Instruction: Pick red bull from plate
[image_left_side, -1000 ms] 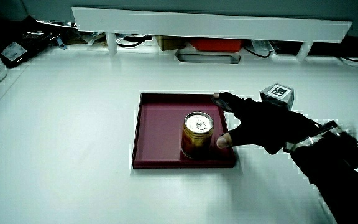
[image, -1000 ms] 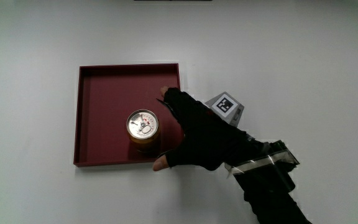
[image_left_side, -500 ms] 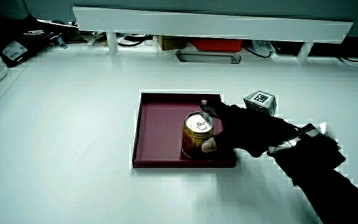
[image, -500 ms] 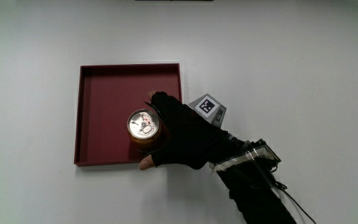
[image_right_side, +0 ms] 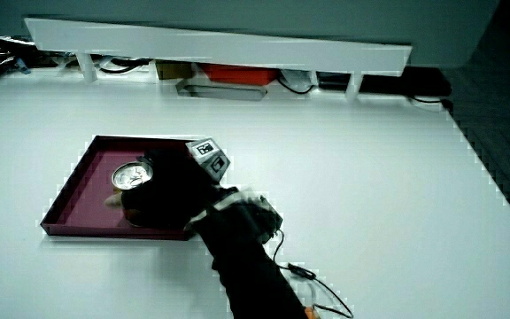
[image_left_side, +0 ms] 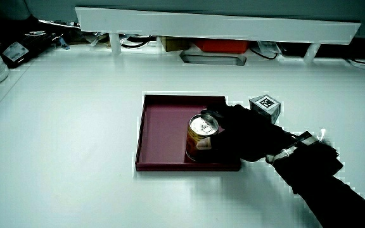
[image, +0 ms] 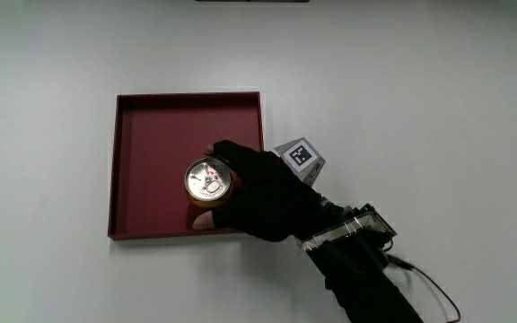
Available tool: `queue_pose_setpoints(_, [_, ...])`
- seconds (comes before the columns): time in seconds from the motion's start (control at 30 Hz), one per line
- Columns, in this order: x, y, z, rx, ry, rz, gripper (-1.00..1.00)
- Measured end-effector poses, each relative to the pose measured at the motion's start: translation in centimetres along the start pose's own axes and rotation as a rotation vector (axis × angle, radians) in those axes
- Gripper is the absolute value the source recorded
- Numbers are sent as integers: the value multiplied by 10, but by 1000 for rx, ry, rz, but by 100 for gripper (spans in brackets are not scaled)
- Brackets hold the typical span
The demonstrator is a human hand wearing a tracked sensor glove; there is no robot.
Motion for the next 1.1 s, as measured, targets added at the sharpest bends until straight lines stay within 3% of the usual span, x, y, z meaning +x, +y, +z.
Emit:
queue_pose_setpoints(0.17, [0, -3, 1, 86, -5, 18, 56])
queue_pose_setpoints(0.33, [4, -3, 0, 107, 26, 46, 76])
queue_pose_setpoints(0.53, [2, -4, 0, 113, 10, 43, 100])
queue_pose_setpoints(0.67, [1, -5, 0, 119, 22, 54, 100])
queue_pose_setpoints(0.77, [-1, -6, -1, 138, -2, 75, 100])
queue_pose_setpoints(0.87, [-3, -9, 3, 142, 44, 93, 100])
queue_pose_setpoints(1.0, [-16, -15, 11, 142, 72, 139, 100])
queue_pose_setpoints(1.1, [-30, -23, 17, 144, 50, 152, 100])
